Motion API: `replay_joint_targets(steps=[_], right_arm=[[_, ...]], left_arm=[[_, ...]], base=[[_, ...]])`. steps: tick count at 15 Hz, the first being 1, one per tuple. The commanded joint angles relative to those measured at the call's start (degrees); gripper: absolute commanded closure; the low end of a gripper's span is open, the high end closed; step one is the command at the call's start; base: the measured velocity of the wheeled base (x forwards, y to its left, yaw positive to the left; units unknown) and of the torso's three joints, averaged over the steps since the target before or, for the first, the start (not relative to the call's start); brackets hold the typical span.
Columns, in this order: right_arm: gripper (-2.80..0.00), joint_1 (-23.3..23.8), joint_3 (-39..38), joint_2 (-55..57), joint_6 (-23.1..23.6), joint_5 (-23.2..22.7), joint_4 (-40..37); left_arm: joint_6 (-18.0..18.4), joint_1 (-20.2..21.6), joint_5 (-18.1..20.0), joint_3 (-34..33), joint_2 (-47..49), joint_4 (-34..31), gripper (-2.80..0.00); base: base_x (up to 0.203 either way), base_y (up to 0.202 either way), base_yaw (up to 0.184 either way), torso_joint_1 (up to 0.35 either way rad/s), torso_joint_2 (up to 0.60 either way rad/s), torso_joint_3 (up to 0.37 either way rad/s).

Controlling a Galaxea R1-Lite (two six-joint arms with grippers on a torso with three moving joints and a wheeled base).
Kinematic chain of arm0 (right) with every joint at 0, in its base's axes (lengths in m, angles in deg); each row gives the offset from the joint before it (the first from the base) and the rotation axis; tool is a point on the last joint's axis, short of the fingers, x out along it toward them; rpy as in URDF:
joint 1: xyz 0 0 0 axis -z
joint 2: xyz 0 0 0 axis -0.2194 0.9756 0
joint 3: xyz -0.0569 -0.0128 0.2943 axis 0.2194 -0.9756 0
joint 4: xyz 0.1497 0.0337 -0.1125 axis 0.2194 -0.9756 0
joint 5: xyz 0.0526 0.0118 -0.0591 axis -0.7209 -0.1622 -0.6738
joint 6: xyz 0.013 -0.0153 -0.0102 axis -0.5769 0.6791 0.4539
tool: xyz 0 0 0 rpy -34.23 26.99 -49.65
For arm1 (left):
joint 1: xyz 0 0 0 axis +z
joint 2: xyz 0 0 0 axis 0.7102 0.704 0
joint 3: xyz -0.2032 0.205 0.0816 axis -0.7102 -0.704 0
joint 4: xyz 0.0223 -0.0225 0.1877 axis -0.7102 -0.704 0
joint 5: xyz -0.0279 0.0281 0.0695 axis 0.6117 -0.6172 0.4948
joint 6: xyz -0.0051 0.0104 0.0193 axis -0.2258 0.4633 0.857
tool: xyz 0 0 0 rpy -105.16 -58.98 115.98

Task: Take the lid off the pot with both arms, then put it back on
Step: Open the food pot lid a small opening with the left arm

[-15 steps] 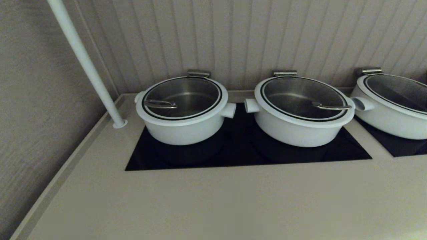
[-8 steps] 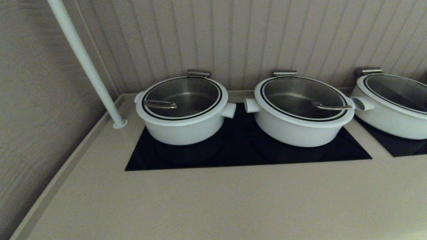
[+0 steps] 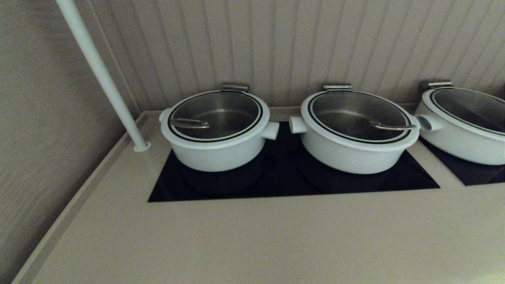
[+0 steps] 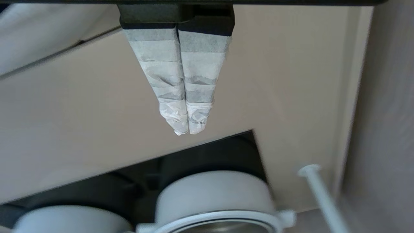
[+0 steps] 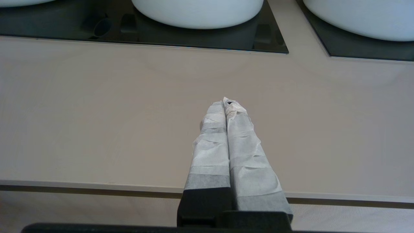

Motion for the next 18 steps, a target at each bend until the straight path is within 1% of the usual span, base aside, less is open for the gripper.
replay_joint_targets(steps=[1,2,5,9,11,13,15,18], right_arm=[[0.00,0.0,0.0,0.0,0.1,0.0,0.0],[0.00,0.0,0.0,0.0,0.1,0.0,0.0],[0.00,0.0,0.0,0.0,0.1,0.0,0.0],[0.00,0.0,0.0,0.0,0.1,0.0,0.0],[0.00,0.0,0.0,0.0,0.1,0.0,0.0],[0.00,0.0,0.0,0.0,0.1,0.0,0.0],[0.00,0.0,0.0,0.0,0.1,0.0,0.0],[0.00,0.0,0.0,0.0,0.1,0.0,0.0]], left_arm=[[0.1,0.0,1.7,1.2,3.6,0.0,0.00],[0.0,0.0,3.1,1.7,4.1,0.0,0.00],[1.4,0.0,4.8,2.4,7.0,0.1,0.00],[2.2,0.0,9.9,4.9,13.0,0.0,0.00],[4.0,0.0,11.8,6.2,16.7,0.1,0.00],[5.9,0.0,13.3,7.8,20.5,0.2,0.00],[6.5,0.0,14.7,9.1,23.2,0.2,0.00],[7.6,-0.3,14.9,10.3,27.5,0.4,0.00]], base=[[0.000,0.000,0.000,0.000,0.00,0.000],[0.000,0.000,0.000,0.000,0.00,0.000],[0.000,0.000,0.000,0.000,0.00,0.000],[0.000,0.000,0.000,0.000,0.00,0.000],[0.000,0.000,0.000,0.000,0.00,0.000],[0.000,0.000,0.000,0.000,0.00,0.000],[0.000,0.000,0.000,0.000,0.00,0.000],[0.000,0.000,0.000,0.000,0.00,0.000]])
